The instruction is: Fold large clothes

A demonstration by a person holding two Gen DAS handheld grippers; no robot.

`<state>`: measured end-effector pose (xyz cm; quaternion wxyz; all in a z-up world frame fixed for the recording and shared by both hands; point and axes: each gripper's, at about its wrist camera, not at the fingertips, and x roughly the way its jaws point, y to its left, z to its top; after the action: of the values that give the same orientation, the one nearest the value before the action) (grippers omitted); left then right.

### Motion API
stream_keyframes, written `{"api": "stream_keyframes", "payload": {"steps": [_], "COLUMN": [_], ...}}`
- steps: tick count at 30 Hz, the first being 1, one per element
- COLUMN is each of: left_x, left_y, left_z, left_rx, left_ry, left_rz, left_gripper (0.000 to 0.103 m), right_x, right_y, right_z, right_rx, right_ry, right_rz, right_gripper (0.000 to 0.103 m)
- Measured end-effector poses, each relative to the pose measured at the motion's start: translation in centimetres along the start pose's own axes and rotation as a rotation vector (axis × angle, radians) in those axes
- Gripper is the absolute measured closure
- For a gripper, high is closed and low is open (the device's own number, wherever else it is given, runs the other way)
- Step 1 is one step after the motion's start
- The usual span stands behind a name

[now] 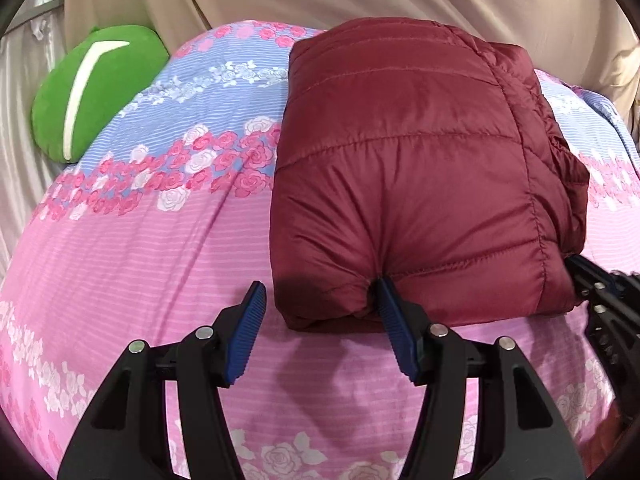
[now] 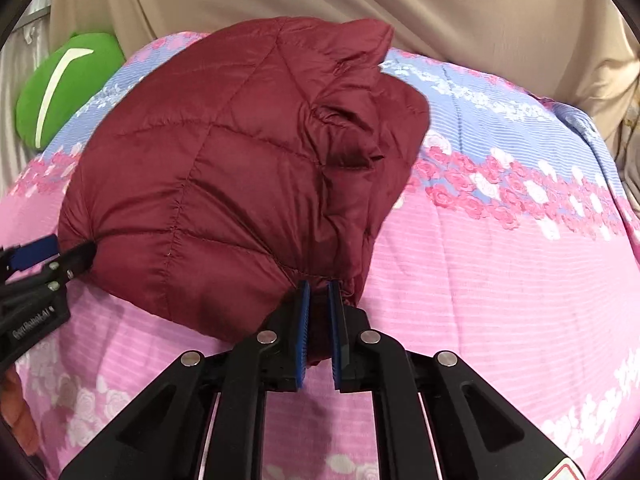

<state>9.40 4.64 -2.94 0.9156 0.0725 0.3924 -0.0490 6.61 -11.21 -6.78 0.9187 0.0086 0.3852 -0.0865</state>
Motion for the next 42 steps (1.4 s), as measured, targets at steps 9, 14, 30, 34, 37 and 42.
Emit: {"api": "stream_keyframes", "payload": {"steps": [9, 14, 30, 34, 37, 42], "left_x": [-1.4, -3.0, -4.0, -4.0, -4.0, -4.0], "left_y": [-0.9, -3.1, -4.8, -5.0, -5.0, -5.0], "left_z": [-4.0, -5.2, -6.4, -6.4, -6.4, -6.5], "left_rx": [-0.064, -0.011, 0.009, 0.013, 0.015, 0.018], "left_ry": [-0.030, -0.078, -0.096, -0.097, -0.097, -0.098], "left_rz": [-0.014, 0.031, 0.081, 0.090, 0.093, 0.096], "left_gripper": [0.021, 0.012, 0.007, 0.007, 0.007, 0.007], "right_x": [-4.0, -3.6, -5.4, -5.3, -5.4, -5.4], "right_y": [-1.4, -1.7, 0.0, -0.1, -0.2, -0.1], "right_z": [-4.1, -6.2, -8.3, -8.4, -8.4, -8.5], "right_rx": [0.069, 0.080, 0.029, 0.033, 0.033, 0.035], "right_ry": [-0.090, -0.029, -0.081, -0.078, -0.079, -0.080], "right_rz": [-0.047, -0.038, -0.070, -0.072, -0.077, -0.085], "right_gripper": [0.047, 0.041, 0.031, 0.031, 0.031, 0.031]}}
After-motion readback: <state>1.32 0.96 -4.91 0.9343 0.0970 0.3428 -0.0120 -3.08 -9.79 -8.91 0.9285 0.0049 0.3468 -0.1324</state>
